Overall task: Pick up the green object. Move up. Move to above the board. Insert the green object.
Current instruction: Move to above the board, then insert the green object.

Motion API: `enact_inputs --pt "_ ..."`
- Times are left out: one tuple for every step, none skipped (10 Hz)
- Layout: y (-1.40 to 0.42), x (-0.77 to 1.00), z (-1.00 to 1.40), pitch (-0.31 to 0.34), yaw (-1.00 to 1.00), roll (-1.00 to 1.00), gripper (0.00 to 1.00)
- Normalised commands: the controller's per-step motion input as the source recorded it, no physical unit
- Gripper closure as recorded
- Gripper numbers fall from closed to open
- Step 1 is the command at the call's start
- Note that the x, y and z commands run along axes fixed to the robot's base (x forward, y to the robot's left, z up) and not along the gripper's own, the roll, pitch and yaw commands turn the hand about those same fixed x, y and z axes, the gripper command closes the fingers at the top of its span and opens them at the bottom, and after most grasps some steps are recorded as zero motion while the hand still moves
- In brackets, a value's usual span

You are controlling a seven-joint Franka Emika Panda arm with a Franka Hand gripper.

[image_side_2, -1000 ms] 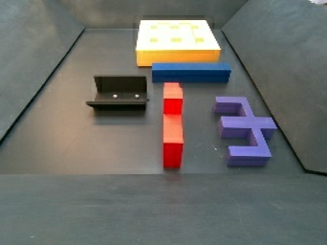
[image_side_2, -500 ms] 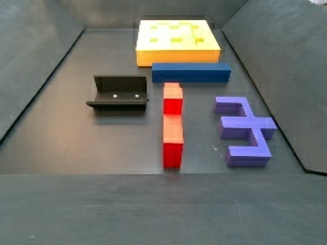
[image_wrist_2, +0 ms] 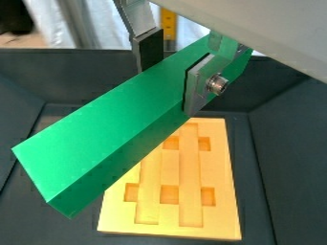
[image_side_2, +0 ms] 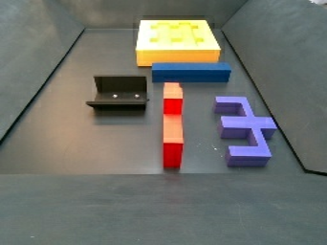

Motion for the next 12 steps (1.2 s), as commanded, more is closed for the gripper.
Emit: enact_inputs --pt "-0.07 0.05 0.03 0.102 1.00 0.01 1.00" --pt "-0.05 0.05 0.03 0.113 1.00 0.01 1.00" --pt "-0.04 0.06 0.03 0.134 1.00 0.01 1.00" --pt "-0.03 0.06 0.03 0.145 1.00 0.01 1.00" --pt "-0.03 0.06 0.03 0.187 1.00 0.02 1.00" --pt "-0.03 0.06 0.03 0.225 1.00 0.03 1.00" --pt "-0.03 0.07 0.03 0.237 0.86 0.03 1.00" --pt "-0.02 0.07 0.03 0.217 0.52 0.04 1.00" --pt "-0.02 0.08 0.04 0.197 0.31 0.04 1.00" --pt "-0.09 -0.04 -0.69 0.009 -0.08 -0.21 1.00" --pt "-0.13 -0.03 -0.65 0.014 -0.06 -0.23 1.00" --pt "-0.20 0.00 -0.58 0.034 0.00 -0.25 1.00"
